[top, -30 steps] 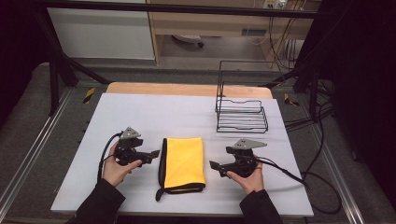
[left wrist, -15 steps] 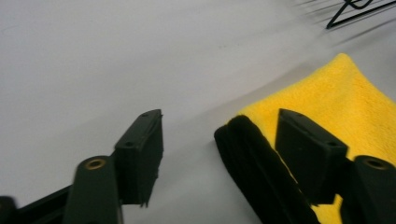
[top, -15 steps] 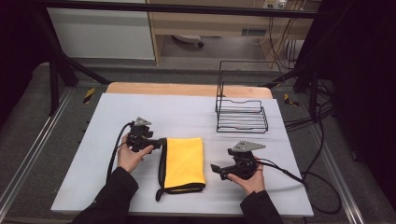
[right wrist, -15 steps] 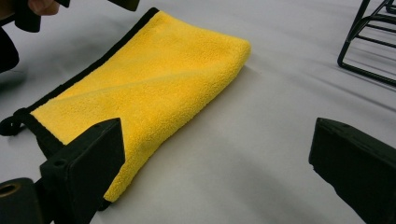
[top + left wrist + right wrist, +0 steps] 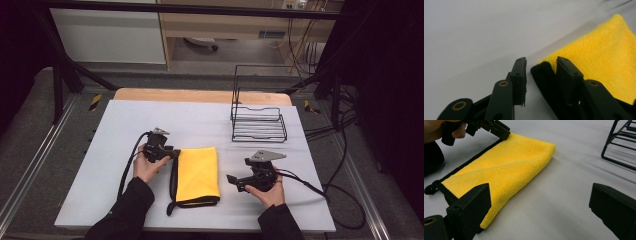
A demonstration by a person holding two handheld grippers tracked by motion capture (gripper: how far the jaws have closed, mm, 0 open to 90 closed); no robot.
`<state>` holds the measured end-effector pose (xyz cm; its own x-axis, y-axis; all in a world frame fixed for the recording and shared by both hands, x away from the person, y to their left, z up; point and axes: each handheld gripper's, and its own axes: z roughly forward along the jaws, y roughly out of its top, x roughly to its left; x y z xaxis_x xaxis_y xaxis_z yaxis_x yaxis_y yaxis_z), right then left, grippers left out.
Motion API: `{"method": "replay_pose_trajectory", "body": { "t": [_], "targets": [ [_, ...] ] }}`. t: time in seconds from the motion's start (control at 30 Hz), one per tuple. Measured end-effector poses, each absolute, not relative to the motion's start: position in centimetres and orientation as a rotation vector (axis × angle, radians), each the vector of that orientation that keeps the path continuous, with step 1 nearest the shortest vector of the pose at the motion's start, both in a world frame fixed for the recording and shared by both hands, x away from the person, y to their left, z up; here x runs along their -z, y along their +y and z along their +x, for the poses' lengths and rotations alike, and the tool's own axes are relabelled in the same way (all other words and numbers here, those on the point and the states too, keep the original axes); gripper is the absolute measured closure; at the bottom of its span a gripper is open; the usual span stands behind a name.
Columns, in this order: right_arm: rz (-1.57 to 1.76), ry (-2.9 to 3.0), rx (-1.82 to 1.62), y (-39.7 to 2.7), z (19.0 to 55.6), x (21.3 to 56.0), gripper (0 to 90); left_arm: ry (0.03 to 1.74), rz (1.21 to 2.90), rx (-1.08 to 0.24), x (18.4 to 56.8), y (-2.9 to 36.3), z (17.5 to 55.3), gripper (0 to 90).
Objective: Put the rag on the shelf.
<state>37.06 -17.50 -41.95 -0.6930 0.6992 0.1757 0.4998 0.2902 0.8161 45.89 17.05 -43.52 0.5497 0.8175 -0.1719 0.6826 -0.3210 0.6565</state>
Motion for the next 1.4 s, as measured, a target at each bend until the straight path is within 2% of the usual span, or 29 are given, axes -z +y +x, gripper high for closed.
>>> {"method": "replay_pose_trajectory", "body": {
  "t": [0.27,0.4,0.77,0.9,1.03,1.07,1.1,1.2,1.4],
  "targets": [
    [1.122,2.333,-1.387,-17.4,37.5,41.9,5.9,1.209,2.072,-0.222,44.2,16.7,46.2,63.3],
    [1.147,2.327,-1.416,-17.1,38.2,41.9,9.6,1.215,2.066,-0.219,44.3,16.6,46.3,63.1],
    [1.227,2.341,-1.353,-13.4,42.8,42.6,17.8,1.221,2.066,-0.188,44.4,16.5,46.3,70.4],
    [1.230,2.352,-1.336,-11.8,44.4,43.2,26.2,1.216,2.069,-0.187,44.4,16.5,46.3,74.0],
    [1.283,2.333,-1.345,-11.3,45.4,43.9,39.7,1.208,2.071,-0.184,44.4,16.5,46.3,75.4],
    [1.283,2.333,-1.345,-11.3,45.4,43.9,39.7,1.208,2.070,-0.186,44.4,16.5,46.2,75.4],
    [1.299,2.333,-1.330,-11.2,45.9,44.3,45.0,1.209,2.071,-0.190,44.4,16.4,46.2,75.6],
    [1.289,2.345,-1.329,-11.0,46.1,44.7,53.1,1.197,2.083,-0.202,44.4,16.4,46.2,75.7],
    [1.297,2.389,-1.296,-10.9,46.4,45.4,61.8,1.174,2.090,-0.214,44.4,16.4,46.2,75.7]
  ]
}}
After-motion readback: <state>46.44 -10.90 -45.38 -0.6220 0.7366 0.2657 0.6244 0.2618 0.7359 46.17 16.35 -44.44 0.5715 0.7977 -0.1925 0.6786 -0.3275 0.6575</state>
